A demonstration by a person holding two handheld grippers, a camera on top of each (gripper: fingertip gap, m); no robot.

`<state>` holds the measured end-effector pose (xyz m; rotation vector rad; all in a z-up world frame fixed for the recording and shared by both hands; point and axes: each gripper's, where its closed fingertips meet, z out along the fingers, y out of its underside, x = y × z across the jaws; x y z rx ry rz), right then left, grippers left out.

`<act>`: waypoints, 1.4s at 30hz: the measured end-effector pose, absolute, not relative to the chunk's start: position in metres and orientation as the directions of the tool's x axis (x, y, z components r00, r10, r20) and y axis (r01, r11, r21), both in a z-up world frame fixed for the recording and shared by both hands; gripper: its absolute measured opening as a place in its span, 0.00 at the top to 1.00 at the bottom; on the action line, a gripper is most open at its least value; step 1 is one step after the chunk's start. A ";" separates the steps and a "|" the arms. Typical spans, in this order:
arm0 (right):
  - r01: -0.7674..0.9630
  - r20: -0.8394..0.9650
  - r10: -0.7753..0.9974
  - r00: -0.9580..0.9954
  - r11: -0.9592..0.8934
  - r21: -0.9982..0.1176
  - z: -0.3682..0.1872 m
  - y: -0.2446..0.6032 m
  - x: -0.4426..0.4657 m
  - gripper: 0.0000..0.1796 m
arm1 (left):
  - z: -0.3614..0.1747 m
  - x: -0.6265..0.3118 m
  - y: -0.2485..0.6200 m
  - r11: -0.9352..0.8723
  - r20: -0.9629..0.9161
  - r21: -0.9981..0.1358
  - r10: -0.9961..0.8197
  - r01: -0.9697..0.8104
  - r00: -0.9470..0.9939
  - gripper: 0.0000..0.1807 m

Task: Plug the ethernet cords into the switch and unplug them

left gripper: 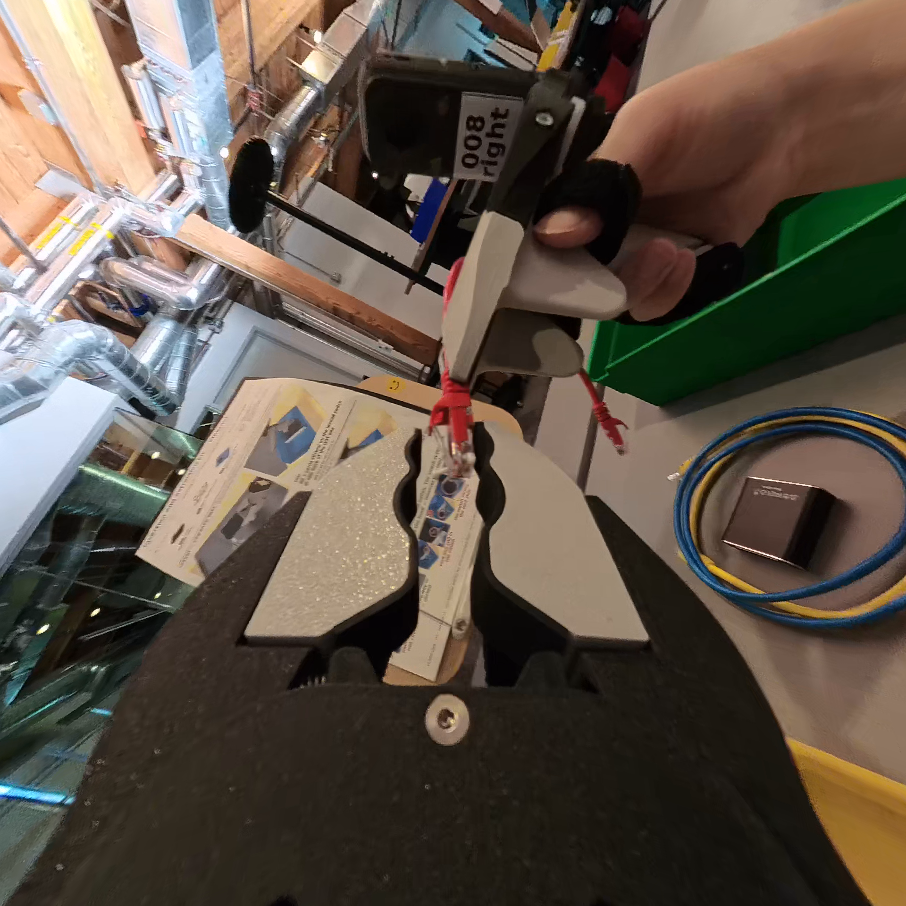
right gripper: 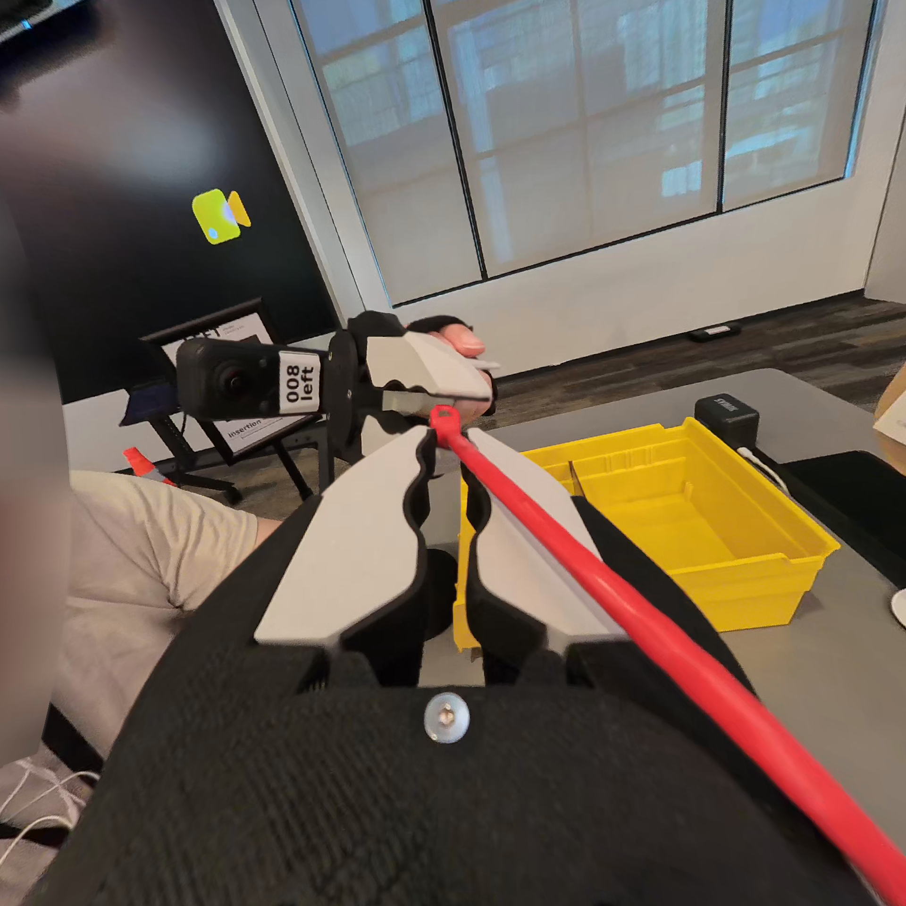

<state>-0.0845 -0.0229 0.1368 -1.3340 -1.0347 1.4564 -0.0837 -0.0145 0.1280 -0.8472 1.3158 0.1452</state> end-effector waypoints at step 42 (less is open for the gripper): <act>0.092 -0.262 0.948 -0.182 -0.249 -0.964 0.119 -0.047 -0.084 0.91 | 0.110 -0.073 -0.036 0.742 -0.887 -0.447 -0.441 -0.500 0.139 0.92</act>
